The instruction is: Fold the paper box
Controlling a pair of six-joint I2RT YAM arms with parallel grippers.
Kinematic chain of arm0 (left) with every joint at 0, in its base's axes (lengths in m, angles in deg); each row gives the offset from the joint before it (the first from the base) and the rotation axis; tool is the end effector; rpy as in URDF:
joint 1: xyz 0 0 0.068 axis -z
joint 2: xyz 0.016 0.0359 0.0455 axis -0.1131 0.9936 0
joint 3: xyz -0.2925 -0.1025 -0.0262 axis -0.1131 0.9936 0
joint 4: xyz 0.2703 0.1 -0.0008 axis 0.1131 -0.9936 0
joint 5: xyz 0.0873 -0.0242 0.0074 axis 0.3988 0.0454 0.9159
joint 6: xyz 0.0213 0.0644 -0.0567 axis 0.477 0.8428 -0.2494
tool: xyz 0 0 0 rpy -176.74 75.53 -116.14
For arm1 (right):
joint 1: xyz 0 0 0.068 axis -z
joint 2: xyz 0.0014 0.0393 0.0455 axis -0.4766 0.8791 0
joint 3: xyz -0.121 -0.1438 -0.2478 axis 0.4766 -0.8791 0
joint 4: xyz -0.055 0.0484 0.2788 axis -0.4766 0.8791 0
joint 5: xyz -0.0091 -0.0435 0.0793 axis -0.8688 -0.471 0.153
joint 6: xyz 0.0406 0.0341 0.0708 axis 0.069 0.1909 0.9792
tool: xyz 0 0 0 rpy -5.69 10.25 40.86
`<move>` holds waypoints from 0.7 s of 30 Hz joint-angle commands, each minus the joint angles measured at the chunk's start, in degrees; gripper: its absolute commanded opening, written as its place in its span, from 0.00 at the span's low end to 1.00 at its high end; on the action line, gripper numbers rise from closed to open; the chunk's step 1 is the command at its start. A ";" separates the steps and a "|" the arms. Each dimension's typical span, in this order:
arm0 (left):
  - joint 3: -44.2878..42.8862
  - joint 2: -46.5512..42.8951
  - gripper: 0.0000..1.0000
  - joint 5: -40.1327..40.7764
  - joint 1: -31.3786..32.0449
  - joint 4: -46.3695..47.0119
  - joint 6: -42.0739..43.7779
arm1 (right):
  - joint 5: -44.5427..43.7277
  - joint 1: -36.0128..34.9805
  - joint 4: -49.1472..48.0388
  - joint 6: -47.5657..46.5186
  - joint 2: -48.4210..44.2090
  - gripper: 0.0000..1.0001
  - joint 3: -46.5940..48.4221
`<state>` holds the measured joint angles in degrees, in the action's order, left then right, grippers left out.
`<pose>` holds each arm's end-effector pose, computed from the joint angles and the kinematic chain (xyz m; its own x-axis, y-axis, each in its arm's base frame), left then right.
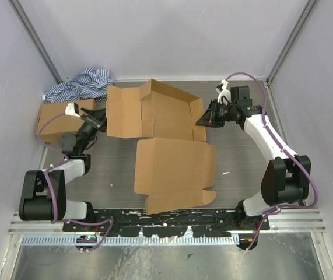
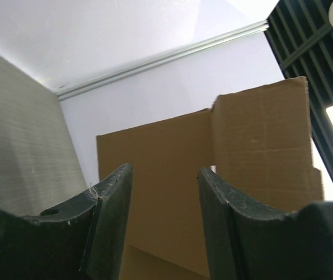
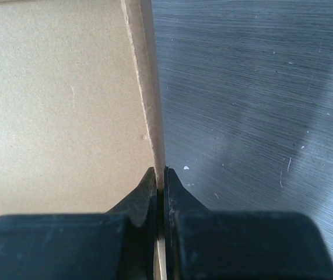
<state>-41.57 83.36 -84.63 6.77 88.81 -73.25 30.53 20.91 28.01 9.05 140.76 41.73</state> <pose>0.2953 -0.0443 0.2790 -0.5251 -0.8344 -0.1673 0.3691 -0.0462 -0.9282 0.3629 0.0973 0.3000 -0.8558 0.1749 -0.4869 -0.2355 0.7063 0.6676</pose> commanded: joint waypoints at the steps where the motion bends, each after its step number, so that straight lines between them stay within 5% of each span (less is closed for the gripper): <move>1: -2.91 -1.55 0.56 -1.16 1.02 4.31 -1.87 | -0.86 -1.12 0.03 0.17 0.77 0.01 3.15; 21: -3.00 2.08 0.55 -2.52 4.87 4.31 -0.07 | -13.14 -4.67 4.04 -0.78 4.44 0.01 5.04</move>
<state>-43.38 83.73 -85.38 11.25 89.70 -74.56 19.84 17.55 31.62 8.53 145.31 43.02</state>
